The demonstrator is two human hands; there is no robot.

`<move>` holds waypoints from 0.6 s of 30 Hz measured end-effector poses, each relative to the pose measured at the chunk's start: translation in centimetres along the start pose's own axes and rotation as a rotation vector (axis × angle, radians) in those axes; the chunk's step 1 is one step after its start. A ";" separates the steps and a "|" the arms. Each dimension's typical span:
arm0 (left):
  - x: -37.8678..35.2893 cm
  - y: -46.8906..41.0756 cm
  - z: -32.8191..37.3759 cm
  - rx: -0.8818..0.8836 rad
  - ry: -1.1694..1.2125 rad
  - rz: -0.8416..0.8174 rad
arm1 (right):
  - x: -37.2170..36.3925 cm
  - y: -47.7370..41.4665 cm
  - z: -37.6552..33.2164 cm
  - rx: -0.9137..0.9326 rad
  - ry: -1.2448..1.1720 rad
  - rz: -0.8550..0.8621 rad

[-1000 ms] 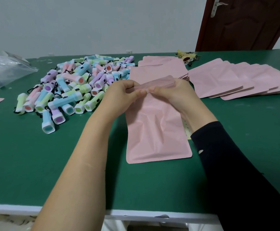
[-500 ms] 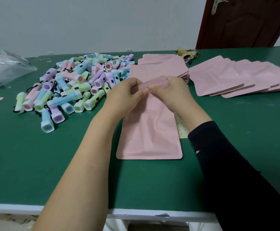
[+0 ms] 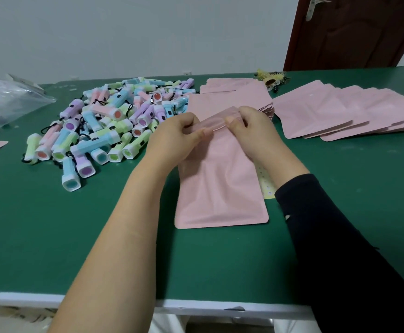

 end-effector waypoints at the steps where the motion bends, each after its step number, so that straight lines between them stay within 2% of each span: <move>1: 0.2 0.0 -0.1 0.013 0.011 0.011 | 0.3 0.1 0.1 -0.010 -0.008 0.035; 7: 2.0 -0.3 -1.2 0.079 0.101 0.072 | 0.8 0.2 0.3 -0.127 -0.207 0.144; 18: 1.8 -0.1 -1.1 0.267 0.661 0.053 | 0.9 0.0 0.3 -0.229 -0.539 0.244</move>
Point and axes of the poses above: each hand's wrist, its own y-axis away from the middle knuckle, its own x-axis out of the back of the hand, z = x × y, the point moved 1 cm from there along -y, towards the middle knuckle, and after that the axes turned 7 degrees about x, right-handed, at the moved point
